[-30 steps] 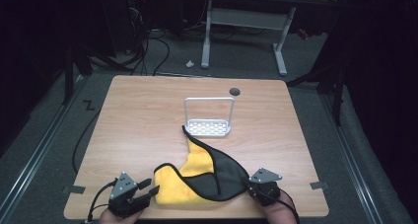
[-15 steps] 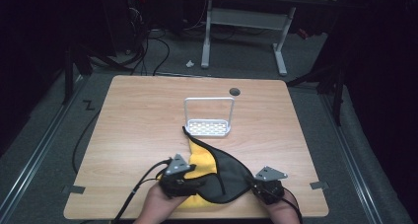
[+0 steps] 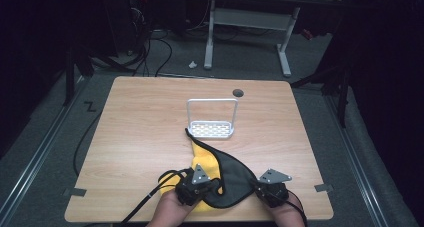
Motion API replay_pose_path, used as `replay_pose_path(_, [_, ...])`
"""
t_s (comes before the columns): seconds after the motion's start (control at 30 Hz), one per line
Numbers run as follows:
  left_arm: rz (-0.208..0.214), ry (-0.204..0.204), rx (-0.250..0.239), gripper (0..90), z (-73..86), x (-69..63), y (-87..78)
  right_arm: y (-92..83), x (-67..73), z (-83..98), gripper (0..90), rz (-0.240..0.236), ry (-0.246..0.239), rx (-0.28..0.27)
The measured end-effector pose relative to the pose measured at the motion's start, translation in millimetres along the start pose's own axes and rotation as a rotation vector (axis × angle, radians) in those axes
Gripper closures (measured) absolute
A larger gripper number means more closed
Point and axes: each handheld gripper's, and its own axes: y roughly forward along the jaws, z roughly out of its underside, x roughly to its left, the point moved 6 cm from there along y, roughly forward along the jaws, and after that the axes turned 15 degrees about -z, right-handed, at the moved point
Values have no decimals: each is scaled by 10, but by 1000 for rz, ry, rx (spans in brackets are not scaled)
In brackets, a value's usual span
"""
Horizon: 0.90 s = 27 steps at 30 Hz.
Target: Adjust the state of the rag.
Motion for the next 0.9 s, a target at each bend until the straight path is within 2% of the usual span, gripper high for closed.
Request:
replay_pose_path(0.1, [-39,-60,-55,859,-24,204,-148,-13,-11,12,873,6,1,0])
replay_pose_path(0.2, [-94,-113,-98,859,20,474,-324,-48,-27,39,873,11,4,4])
replay_pose_path(0.23, [-112,-144,-106,859,77,607,-403,-65,-35,53,873,14,7,5])
replay_pose_path(0.33, [-145,-182,-117,859,197,806,-514,-133,-52,120,873,14,31,1])
replay_pose_path(0.4, [-159,-209,-114,858,313,929,-582,-175,-58,160,873,18,42,-2])
replay_pose_path(0.5, [-202,-233,-104,858,505,1116,-663,-246,-59,232,873,31,59,-2])
replay_pose_path(0.63, [-234,-309,-77,857,736,1369,-692,-309,-45,292,866,27,93,-14])
replay_pose_path(0.67, [-231,-332,-71,857,776,1413,-685,-320,-20,272,845,16,104,-26])
replay_pose_path(0.73, [-241,-354,-71,856,813,1478,-684,-342,41,125,820,10,77,-70])
replay_pose_path(0.8, [-253,-360,-78,855,816,1532,-700,-320,72,-112,801,22,41,-95])
replay_pose_path(0.9, [-260,-378,-78,853,847,1590,-705,-168,56,-520,785,6,14,-118])
